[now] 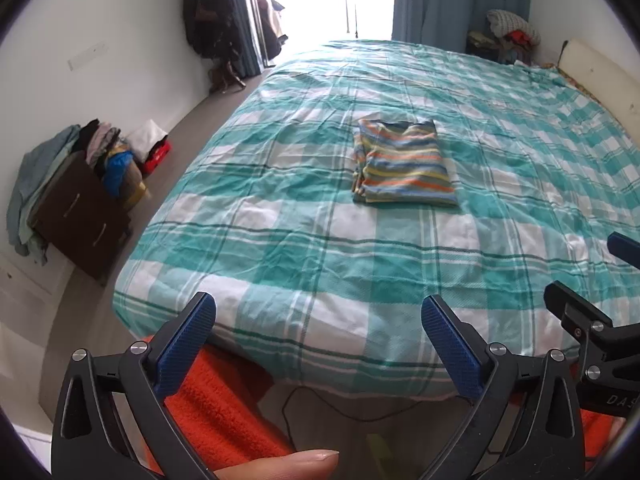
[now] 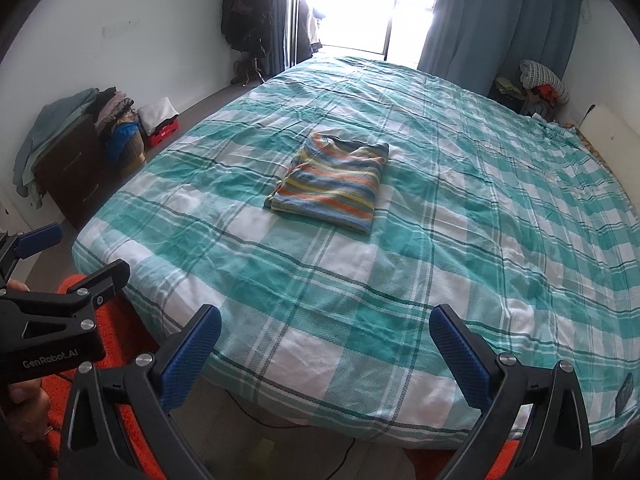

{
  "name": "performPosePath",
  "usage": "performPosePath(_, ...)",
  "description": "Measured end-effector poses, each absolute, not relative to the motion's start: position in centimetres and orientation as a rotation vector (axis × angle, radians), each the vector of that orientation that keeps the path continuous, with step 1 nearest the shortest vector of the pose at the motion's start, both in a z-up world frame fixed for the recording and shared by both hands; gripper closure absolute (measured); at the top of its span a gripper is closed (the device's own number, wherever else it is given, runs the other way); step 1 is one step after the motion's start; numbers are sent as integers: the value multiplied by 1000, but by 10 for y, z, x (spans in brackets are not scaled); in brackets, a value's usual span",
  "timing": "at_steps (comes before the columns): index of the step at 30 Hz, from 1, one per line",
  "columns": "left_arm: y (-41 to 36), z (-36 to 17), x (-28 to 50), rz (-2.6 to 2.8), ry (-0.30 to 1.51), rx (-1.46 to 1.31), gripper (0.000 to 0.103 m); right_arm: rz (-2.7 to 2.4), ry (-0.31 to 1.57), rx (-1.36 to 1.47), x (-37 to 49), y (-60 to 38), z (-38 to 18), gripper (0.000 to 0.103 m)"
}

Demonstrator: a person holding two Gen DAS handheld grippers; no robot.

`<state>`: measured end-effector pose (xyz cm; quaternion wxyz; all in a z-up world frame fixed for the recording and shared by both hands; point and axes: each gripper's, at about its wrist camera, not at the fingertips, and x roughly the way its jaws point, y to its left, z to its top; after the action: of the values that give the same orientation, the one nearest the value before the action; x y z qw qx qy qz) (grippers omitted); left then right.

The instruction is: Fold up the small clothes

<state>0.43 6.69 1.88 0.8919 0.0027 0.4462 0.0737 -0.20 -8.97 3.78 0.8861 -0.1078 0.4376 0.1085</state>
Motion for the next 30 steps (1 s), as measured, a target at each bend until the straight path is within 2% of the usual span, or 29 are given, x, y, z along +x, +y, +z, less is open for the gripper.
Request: performPosePath(30, 50, 38, -3, 147, 907, 60, 1, 195, 894, -270, -21, -93, 52, 0)
